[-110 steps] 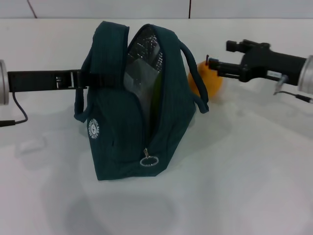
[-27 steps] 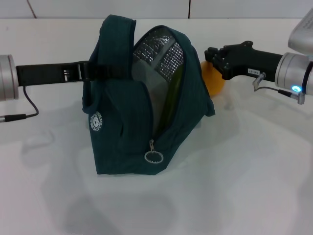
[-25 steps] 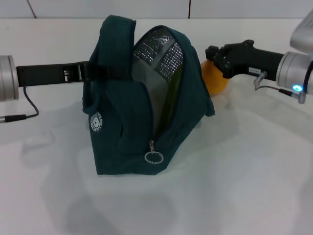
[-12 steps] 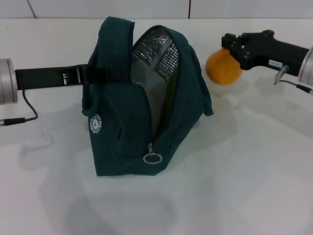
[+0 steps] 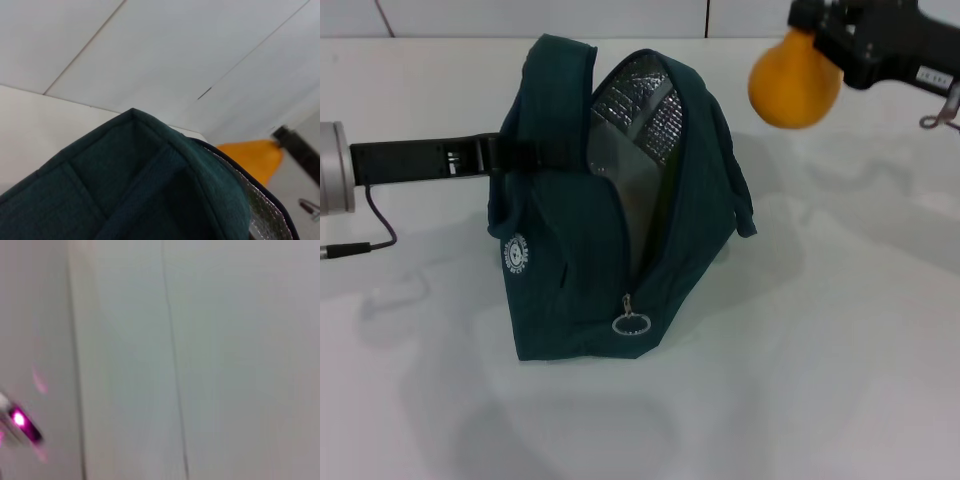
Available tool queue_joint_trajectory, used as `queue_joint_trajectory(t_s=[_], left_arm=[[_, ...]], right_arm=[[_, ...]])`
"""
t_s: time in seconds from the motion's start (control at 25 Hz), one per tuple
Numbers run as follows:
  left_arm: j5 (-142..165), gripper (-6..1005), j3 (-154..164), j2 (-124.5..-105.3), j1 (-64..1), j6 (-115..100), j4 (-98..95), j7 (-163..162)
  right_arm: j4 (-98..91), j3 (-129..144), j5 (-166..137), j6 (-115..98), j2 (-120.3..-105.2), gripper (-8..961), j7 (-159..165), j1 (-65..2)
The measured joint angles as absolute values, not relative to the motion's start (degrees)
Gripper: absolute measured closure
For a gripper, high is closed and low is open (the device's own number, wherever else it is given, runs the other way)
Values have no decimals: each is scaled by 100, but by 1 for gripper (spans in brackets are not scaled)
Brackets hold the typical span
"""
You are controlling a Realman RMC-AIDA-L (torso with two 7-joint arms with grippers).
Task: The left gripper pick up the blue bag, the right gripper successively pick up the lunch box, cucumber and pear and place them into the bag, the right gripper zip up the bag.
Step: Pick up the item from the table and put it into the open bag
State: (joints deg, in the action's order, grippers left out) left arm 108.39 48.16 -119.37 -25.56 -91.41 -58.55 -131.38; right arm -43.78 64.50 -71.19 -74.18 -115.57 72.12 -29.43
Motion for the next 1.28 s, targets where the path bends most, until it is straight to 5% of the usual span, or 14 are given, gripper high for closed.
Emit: queue_joint_trajectory(t_s=[0.6, 1.28], left_arm=[[10549, 955, 4860, -11935, -2605, -9166, -5867, -13149], [10537, 954, 4852, -11935, -2551, -9167, -5851, -13177]], right_arm=[[-4621, 7278, -6848, -7854, -11583, 914, 7370, -3757], [-3876, 7532, -6836, -7857, -11579, 913, 7394, -3800]])
